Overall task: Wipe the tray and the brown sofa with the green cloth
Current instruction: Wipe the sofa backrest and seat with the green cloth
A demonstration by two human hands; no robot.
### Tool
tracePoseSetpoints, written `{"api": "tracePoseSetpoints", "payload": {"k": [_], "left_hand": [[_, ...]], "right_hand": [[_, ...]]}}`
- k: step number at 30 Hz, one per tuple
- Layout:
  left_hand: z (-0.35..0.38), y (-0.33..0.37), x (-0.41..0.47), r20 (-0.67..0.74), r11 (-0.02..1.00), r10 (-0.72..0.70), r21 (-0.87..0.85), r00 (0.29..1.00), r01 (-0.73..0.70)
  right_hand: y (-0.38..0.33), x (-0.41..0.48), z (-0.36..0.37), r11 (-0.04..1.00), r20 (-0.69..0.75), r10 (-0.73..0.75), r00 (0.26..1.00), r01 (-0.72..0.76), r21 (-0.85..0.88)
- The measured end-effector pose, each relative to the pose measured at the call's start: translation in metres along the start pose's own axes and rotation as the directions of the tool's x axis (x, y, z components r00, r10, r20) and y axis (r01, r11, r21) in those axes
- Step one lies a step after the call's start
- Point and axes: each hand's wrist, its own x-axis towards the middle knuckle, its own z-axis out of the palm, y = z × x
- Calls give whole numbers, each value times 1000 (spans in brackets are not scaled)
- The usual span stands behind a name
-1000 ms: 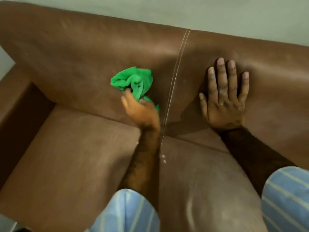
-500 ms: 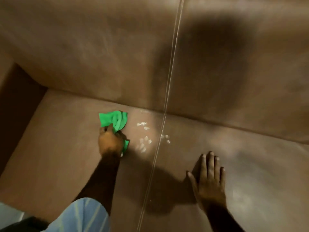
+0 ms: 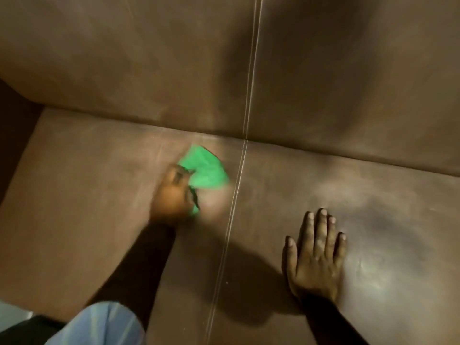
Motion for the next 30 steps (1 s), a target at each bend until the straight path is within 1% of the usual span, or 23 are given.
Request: {"api": "tracePoseSetpoints", "payload": {"k": [2, 3, 4, 5, 6, 7, 9, 10, 11, 12, 13, 15, 16, 17, 18, 19, 21, 23, 24, 25, 27, 28, 30], "left_hand": [[4, 6, 32, -114, 941, -337, -28, 934, 336], [10, 23, 37, -114, 925, -380, -35, 918, 379], [17, 43, 35, -79, 941, -338, -39, 938, 336], [27, 64, 24, -29, 974, -223, -49, 974, 221], [36, 80, 4, 41, 998, -44, -49, 998, 46], [42, 90, -24, 108, 987, 152, -64, 982, -146], [37, 81, -69, 257, 881, 471, -181, 844, -436], [29, 62, -77, 306, 828, 561, -226, 770, -513], [21, 42, -78, 326, 798, 603, -235, 728, -556], [11, 23, -75, 327, 818, 573, -178, 752, -546], [4, 5, -68, 278, 872, 487, -96, 828, -480], [-10, -18, -41, 62, 988, 157, 2, 986, -157], [-16, -19, -22, -21, 999, -45, -2, 999, 45], [-17, -12, -3, -78, 982, -188, -33, 979, 186], [-13, 4, 16, -96, 968, -247, -75, 964, 241], [-5, 26, 32, -70, 968, -226, -132, 972, 215], [18, 79, 56, 68, 984, 36, -177, 997, -23], [33, 123, 62, 284, 940, 319, -214, 904, -264], [33, 128, 67, 341, 923, 372, -236, 863, -304], [29, 118, 75, 356, 916, 388, -251, 850, -312], [14, 71, 87, 299, 944, 326, -145, 897, -296], [2, 42, 89, 226, 961, 275, -60, 934, -269], [-19, -14, 87, 36, 995, 97, 33, 995, -98]], "right_hand": [[3, 1, 2, 1000, 9, 7, 1000, -7, -7], [3, 0, 4, 1000, 12, 5, 1000, -5, -6], [3, -1, 5, 1000, 9, 2, 1000, -2, -4], [3, -1, 6, 1000, -1, 1, 1000, -1, -1], [5, -1, 6, 1000, -15, 1, 1000, -1, -1], [6, -1, 5, 1000, -30, 0, 1000, 0, -4], [8, -3, 2, 1000, -40, 2, 999, -2, -12], [8, -4, 0, 1000, -33, 4, 999, -5, -11], [6, -5, -1, 1000, -19, 6, 1000, -7, -10], [4, -5, -2, 1000, -5, 8, 1000, -8, -5], [3, -4, -3, 1000, 5, 10, 1000, -10, 2], [0, -2, -4, 1000, 15, 15, 1000, -15, 8], [-1, -2, -4, 1000, 15, 15, 1000, -15, 8], [-2, -2, -5, 1000, 13, 15, 1000, -15, 9], [-2, -3, -5, 1000, 13, 15, 1000, -15, 12], [-3, -2, -5, 1000, 13, 14, 1000, -14, 16], [-5, -2, -5, 1000, 10, 11, 1000, -11, 18], [-5, -2, -6, 1000, 9, 14, 1000, -14, 15], [-5, -3, -6, 1000, 10, 18, 1000, -18, 20], [-6, -4, -7, 999, 8, 19, 1000, -19, 25], [-5, -5, -9, 1000, 4, 20, 1000, -20, 24], [-3, -4, -10, 1000, 4, 20, 1000, -21, 20], [-1, -3, -10, 1000, 6, 19, 1000, -19, 15]]}}
